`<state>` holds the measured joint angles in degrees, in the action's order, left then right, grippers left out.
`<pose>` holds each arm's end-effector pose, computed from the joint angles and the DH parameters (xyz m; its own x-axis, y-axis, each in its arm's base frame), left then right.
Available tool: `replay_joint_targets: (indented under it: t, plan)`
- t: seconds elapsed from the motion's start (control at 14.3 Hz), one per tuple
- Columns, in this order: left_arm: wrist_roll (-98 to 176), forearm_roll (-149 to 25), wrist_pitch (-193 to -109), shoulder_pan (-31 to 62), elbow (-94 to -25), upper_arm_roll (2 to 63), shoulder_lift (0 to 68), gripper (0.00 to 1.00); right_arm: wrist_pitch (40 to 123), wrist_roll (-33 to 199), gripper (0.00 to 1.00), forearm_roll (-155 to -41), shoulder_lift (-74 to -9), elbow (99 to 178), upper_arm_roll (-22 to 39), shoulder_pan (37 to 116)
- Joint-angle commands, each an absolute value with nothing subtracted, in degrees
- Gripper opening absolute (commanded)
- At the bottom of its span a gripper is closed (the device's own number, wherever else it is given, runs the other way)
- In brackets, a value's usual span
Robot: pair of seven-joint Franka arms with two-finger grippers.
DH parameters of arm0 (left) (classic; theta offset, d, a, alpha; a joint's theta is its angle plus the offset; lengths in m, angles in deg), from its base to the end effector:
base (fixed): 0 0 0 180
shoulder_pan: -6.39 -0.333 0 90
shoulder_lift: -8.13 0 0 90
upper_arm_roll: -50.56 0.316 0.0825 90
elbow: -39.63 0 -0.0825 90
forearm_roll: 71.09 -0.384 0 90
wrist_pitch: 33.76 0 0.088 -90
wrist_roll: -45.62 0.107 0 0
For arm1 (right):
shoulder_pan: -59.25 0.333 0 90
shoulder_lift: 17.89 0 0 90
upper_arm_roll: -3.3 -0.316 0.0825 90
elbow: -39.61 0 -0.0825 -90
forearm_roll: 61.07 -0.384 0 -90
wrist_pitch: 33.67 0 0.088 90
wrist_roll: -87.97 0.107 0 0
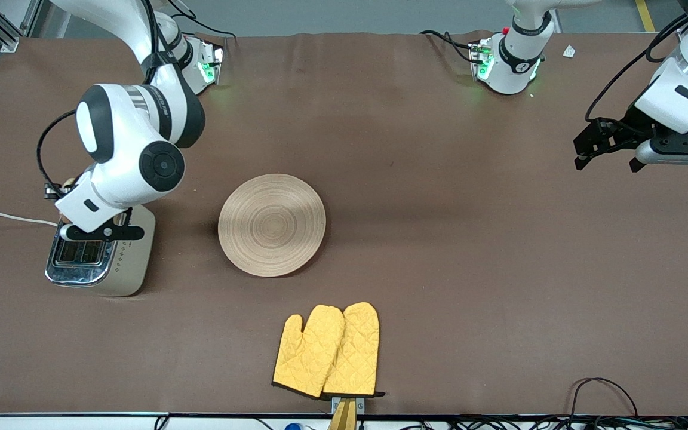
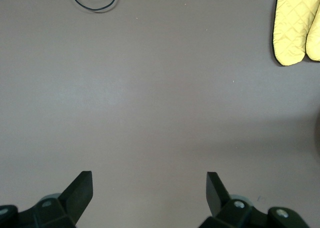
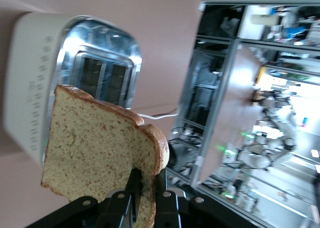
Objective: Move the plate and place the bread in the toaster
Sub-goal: 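Lift the bread with the right gripper and carry it over the toaster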
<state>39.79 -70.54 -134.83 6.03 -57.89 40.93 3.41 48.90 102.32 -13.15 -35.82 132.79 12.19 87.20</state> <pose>0.5387 -0.0925 0.6245 0.9881 -0.0579 0.1424 -0.0600 -0.9981 0.0103 0.5961 0.1244 0.4532 0.9699 0.0561 -0.2368 0.2287 -0.5424 0.8084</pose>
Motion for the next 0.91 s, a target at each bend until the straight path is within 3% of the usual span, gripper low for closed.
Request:
replay_joint_targets:
  t: [0.0, 0.84]
  plan:
    - [40.61, -69.51, -133.86, 5.69, -56.61, 41.07, 3.82, 1.00, 47.89, 106.41, 0.00, -9.05, -40.19, 132.42, 11.65, 86.59]
    - [40.52, -69.51, -133.86, 5.69, -56.61, 41.07, 3.82, 1.00, 49.47, 111.26, 0.00, -2.98, -43.81, 134.61, 11.65, 85.27]
